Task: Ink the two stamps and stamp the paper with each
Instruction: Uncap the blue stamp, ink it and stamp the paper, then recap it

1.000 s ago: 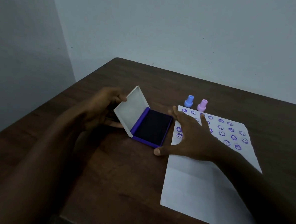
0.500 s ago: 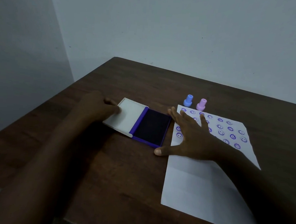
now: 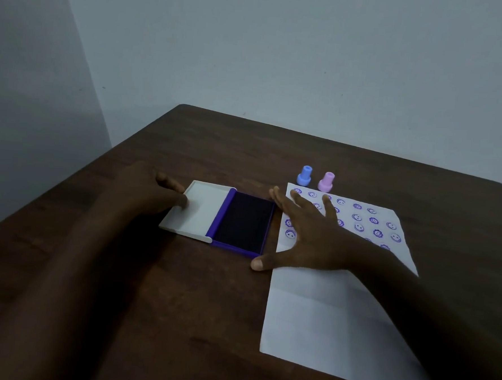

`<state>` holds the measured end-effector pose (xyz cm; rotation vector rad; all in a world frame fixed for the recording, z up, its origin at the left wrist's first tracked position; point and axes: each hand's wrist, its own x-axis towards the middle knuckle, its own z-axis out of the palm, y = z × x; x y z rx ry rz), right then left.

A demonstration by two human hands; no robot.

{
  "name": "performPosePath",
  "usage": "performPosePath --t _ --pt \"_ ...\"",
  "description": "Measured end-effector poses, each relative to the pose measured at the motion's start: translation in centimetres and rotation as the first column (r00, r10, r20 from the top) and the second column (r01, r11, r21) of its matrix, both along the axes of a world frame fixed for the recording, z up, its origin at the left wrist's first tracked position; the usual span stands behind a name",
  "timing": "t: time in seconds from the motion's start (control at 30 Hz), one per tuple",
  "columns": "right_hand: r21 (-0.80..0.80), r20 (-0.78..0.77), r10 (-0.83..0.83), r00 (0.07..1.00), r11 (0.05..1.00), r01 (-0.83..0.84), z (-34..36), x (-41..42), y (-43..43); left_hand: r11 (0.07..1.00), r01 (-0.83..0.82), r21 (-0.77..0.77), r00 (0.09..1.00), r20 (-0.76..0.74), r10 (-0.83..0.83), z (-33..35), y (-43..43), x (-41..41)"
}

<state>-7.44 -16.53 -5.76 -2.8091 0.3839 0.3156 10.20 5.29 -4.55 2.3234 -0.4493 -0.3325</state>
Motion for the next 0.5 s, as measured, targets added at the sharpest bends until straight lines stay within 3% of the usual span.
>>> performPosePath --t 0.13,0.23,0.3,0.4,0.5 --pt "0.063 0.16 -0.089 0.983 0.995 0.08 1.8 -0.7 -0.5 0.989 -0.049 -0.139 0.998 -0.039 0.044 -0.1 -0.4 -0.1" --pt "0.11 0.419 -0.211 0.883 0.977 0.181 2.8 0.0 -3.5 0.979 -0.052 -0.197 0.998 -0.041 0.044 -0.4 -0.8 -0.2" --pt "0.01 0.537 -0.207 0.818 0.971 0.239 2.8 1.3 -6.0 0.972 -0.044 -0.231 0.999 -0.033 0.038 -0.6 -1.1 -0.3" --pt "-0.109 0.519 -0.214 0.828 0.944 0.313 2.5 3.3 -8.9 0.971 -0.012 -0.237 0.998 0.051 0.025 -0.6 -1.5 -0.8" --pt "-0.058 0.436 -0.251 0.864 0.951 0.305 2.1 4.9 -10.2 0.964 0.01 -0.264 0.994 0.106 0.019 -0.6 -1.8 -1.3"
